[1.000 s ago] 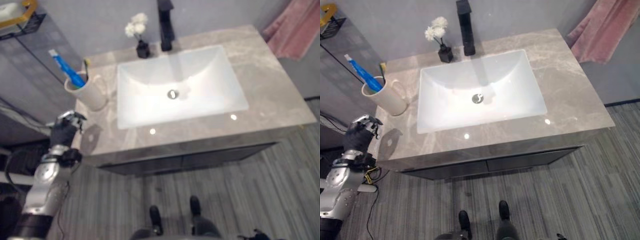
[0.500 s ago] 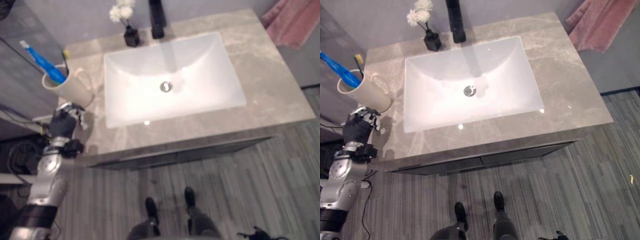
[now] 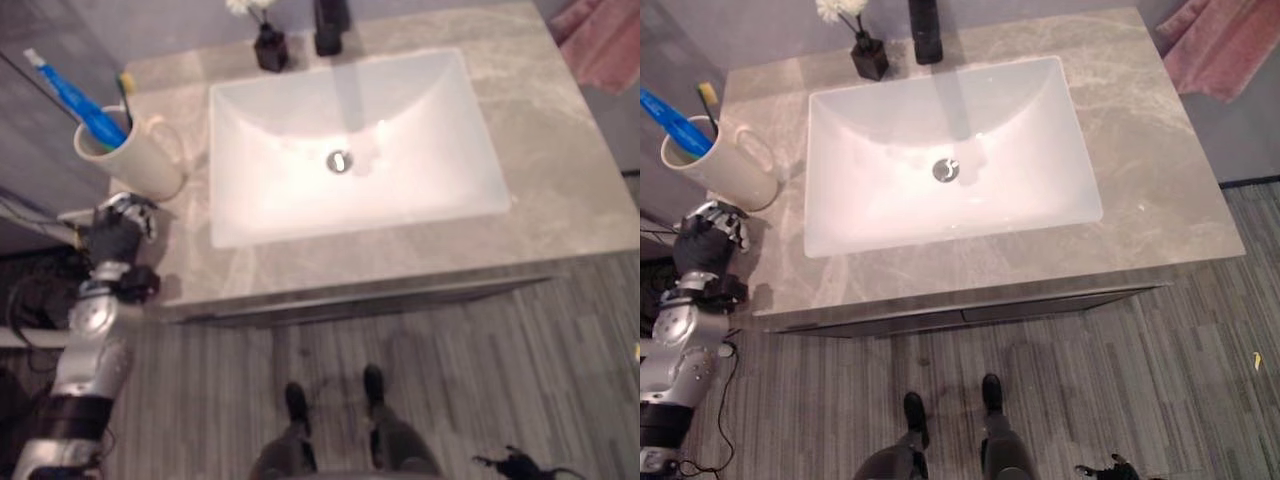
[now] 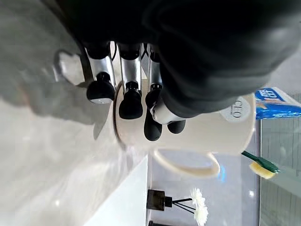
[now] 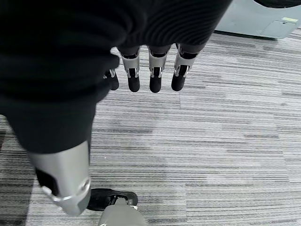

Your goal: Put brush and paste in cup on sink, flatten towel.

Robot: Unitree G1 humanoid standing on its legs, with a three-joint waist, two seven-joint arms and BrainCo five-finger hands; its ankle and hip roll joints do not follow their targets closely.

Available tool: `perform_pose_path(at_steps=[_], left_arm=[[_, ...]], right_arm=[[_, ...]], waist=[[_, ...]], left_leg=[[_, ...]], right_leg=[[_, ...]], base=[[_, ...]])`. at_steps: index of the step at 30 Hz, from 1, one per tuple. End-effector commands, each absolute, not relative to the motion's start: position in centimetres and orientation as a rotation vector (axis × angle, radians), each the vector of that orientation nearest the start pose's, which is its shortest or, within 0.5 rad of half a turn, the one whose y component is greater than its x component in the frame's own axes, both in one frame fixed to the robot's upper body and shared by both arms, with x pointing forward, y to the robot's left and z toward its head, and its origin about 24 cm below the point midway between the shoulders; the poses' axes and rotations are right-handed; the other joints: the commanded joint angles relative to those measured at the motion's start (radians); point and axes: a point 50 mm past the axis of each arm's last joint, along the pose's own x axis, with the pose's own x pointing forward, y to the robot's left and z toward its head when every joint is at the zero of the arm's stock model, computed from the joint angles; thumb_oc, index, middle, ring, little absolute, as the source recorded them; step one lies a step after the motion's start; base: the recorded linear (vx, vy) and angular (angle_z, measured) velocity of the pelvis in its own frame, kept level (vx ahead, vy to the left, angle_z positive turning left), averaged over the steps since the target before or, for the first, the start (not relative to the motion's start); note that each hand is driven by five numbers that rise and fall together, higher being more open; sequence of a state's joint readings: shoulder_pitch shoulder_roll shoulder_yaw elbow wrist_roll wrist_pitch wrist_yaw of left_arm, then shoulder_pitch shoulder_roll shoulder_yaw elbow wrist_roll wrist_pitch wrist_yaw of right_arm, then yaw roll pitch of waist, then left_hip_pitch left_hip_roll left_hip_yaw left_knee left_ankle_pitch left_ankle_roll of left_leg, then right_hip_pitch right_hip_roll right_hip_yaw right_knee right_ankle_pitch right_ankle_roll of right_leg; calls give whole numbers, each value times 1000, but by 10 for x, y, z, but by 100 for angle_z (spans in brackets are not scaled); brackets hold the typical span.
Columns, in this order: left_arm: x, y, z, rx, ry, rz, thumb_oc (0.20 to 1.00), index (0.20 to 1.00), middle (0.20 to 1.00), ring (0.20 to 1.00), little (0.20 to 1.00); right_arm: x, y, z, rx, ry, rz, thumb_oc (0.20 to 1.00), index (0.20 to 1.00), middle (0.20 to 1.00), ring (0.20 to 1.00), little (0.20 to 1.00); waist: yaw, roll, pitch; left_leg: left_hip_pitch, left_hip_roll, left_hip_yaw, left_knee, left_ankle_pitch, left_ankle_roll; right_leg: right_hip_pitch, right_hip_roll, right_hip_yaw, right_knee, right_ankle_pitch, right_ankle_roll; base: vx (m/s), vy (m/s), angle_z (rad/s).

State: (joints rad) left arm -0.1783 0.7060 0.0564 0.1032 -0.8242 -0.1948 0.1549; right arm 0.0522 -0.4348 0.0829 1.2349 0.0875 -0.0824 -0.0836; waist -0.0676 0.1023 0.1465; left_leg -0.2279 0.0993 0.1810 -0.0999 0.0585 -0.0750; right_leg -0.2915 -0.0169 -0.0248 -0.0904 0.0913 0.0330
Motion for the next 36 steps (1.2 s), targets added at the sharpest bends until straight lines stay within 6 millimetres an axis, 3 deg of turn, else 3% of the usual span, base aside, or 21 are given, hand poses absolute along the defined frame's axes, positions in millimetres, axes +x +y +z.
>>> perform_pose_path(at_steps=[1, 20, 28, 36], left_arm=[[282, 313, 191, -89, -511, 279, 200, 200, 200, 200, 200], [300, 310, 226, -41, -595, 291, 200, 200, 200, 200, 200], [295, 303, 210, -54, -560, 259, 200, 200, 200, 200, 200], [273, 291, 178, -111, -499, 185, 200, 200, 200, 200, 200]], right_arm=[[72, -320, -133, -415, 1183, -333, 1000, 1000, 1000, 1000, 1000], [85, -321, -130, -417, 1143, -340, 1000, 1000, 1000, 1000, 1000], [78, -322, -131, -422, 1168, -341, 1000, 1000, 1000, 1000, 1000], [75, -325, -131, -433, 1182, -331, 1000, 1000, 1000, 1000, 1000]], waist=[[-32, -23, 10], [-44, -36, 31], [-39, -32, 25], [-20, -14, 2]], left_leg=[[118, 7, -27, 13, -1, -27], [57, 23, -13, 13, 32, -44], [85, 26, -1, 13, 29, -41], [140, 22, 4, 13, 17, -35]], right_leg=[[48, -12, -5, 3, -64, 26], [-32, 11, 21, 7, -40, 20], [-17, 16, 31, 11, -49, 17], [42, 12, 25, 3, -66, 8]], base=[[0, 0, 0], [-1, -7, -3], [2, -7, -4], [-18, -6, -4]])
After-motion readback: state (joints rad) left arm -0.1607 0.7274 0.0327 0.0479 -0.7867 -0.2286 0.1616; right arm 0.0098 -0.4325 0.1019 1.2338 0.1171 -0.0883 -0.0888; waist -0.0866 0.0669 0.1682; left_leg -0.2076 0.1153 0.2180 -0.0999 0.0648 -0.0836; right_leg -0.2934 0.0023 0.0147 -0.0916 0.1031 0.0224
